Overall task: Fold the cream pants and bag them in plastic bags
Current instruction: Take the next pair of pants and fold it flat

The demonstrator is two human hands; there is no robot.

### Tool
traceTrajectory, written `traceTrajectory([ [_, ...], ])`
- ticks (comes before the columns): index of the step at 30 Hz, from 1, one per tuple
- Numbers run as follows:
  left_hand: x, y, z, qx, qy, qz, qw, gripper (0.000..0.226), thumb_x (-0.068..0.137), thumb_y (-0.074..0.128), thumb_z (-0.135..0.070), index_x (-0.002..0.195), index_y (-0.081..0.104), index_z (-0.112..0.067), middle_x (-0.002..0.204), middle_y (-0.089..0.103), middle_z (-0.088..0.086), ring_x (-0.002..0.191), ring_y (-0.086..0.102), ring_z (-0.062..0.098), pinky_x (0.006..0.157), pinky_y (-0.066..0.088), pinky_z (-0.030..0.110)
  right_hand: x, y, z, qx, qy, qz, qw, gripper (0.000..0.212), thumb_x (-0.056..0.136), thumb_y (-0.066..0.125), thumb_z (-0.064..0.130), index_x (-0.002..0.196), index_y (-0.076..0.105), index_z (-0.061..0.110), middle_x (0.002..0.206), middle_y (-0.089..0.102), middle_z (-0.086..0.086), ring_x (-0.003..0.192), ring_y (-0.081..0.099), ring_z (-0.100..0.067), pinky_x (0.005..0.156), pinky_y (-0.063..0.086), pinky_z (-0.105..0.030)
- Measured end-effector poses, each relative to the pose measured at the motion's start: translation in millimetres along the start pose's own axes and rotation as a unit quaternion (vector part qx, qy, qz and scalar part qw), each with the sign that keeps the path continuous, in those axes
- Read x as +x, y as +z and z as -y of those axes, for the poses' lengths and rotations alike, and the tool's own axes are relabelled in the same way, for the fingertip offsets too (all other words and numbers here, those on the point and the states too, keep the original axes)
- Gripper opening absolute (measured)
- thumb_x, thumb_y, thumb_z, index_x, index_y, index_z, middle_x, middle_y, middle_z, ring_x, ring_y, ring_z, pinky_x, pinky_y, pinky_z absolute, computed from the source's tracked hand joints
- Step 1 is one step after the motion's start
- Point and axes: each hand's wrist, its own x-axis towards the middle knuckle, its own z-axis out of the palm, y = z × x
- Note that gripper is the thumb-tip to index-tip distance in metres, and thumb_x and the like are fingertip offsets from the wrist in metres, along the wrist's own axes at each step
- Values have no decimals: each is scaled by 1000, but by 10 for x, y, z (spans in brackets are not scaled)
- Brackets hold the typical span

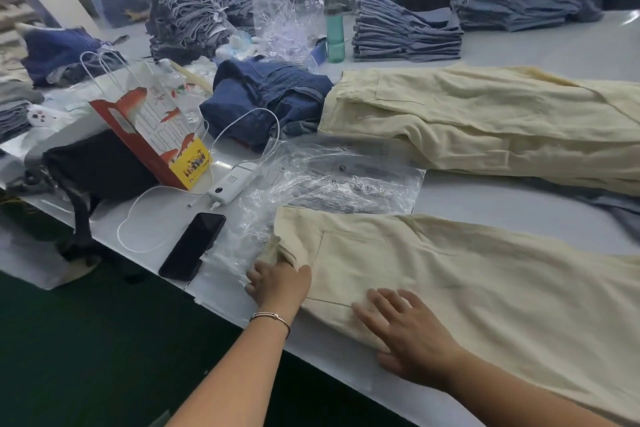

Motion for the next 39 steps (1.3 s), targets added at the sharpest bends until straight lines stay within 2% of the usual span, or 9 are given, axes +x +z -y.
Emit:
traceTrajectory([
  [3, 132, -125, 16, -7, -27, -12, 1000, 51, 75, 54, -52, 111, 49, -17, 126, 45, 15, 118, 36, 35, 99, 29, 44, 263, -37, 67, 15, -18, 31, 999, 73, 78, 59, 39, 142, 30, 18, 133, 41, -13, 114, 45, -32, 76, 43, -38],
  [7, 281, -233, 34, -200, -15, -46, 979, 59, 72, 73, -32, 118, 45, -7, 110, 60, 11, 103, 57, 33, 84, 43, 37, 442, -42, 80, 55, 8, 36, 998, 59, 79, 61, 30, 130, 34, 16, 127, 39, -11, 109, 41, -32, 65, 37, -38],
  [10, 168, -266, -40, -480, -71, 15, 874, 24, 70, 76, -6, 89, 62, -2, 86, 67, 13, 83, 63, 30, 71, 49, 35, 507, -69, 39, 77, 34, 42, 996, 53, 79, 60, 25, 126, 37, 17, 124, 41, -9, 108, 43, -31, 67, 43, -39],
  [17, -27, -978, -578, -653, 78, 175, 732, 24, 78, 54, 10, 96, 68, 3, 90, 69, 21, 86, 68, 31, 72, 57, 36, 414, -423, -23, 124, 81, -128, 981, 99, 43, 78, 26, 136, 45, 15, 127, 56, -14, 107, 62, -33, 68, 56, -34],
  [23, 465, -1788, -709, -706, 126, -32, 696, 26, 66, 58, 8, 82, 72, -5, 84, 73, 11, 78, 72, 28, 66, 60, 37, 903, -790, -117, 157, 82, -176, 968, 121, 64, 68, 48, 149, -16, 33, 159, -7, -18, 146, 2, -38, 108, 21, -59],
  [27, 1047, -1809, -457, -624, 111, -124, 764, 43, 56, 64, -3, 97, 71, -15, 94, 74, 7, 88, 71, 27, 68, 58, 38, 1345, -528, -73, 153, 97, -100, 978, 106, 79, 55, 14, 145, -26, 36, 156, -27, -10, 144, -17, -38, 110, 3, -65],
  [32, 1558, -985, -119, -364, 85, -67, 925, 42, 70, 69, -9, 111, 59, -7, 107, 68, 16, 92, 63, 28, 82, 52, 39, 1601, -10, -80, 119, 141, 91, 979, 72, 93, 42, 36, 152, 0, 30, 160, -7, -10, 146, -5, -37, 108, 5, -66],
  [36, 1796, -784, 166, -298, 43, -134, 944, 60, 80, 63, -2, 134, 39, -6, 130, 51, 20, 111, 52, 37, 86, 47, 41, 1607, 93, -40, 84, 152, 86, 981, 72, 88, 42, 44, 150, 8, 33, 160, -1, -12, 146, -4, -38, 106, 1, -67],
  [39, 1723, -676, 200, -60, 164, -259, 950, 68, 72, 67, -1, 134, 43, -4, 141, 38, 23, 129, 34, 42, 104, 34, 53, 1551, -15, -11, 87, 164, 69, 980, 80, 58, 72, 57, 133, 54, 36, 140, 50, -17, 127, 46, -44, 89, 37, -73],
])
